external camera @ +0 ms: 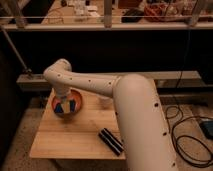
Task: Place the white sponge in the ceramic bowl
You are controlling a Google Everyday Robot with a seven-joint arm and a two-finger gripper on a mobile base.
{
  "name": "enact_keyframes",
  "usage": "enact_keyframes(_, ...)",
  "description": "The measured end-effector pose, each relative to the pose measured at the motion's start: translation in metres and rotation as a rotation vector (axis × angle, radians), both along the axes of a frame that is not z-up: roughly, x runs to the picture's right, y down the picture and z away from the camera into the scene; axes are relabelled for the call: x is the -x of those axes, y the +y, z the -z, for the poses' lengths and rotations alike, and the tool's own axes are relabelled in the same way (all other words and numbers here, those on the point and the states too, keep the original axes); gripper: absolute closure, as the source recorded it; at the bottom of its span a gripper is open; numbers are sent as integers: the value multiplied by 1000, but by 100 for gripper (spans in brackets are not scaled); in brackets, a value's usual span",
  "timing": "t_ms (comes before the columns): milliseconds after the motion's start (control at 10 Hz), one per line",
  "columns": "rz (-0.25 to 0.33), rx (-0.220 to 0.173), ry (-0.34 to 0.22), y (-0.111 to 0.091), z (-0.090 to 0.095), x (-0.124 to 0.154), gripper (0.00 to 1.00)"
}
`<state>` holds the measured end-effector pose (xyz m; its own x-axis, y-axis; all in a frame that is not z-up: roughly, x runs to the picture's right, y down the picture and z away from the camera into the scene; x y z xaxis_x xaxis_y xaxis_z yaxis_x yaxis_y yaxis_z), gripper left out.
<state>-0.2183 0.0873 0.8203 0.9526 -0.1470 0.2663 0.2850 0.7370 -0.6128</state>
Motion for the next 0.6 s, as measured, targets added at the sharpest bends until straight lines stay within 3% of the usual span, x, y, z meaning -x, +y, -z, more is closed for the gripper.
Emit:
enact_keyframes(200,-7,-2,5,-2,-1,0,85)
enact_keyframes(400,-13,-4,10,-2,-2,1,74)
enact_keyframes(600,-18,-6,14,-3,-3,2,74)
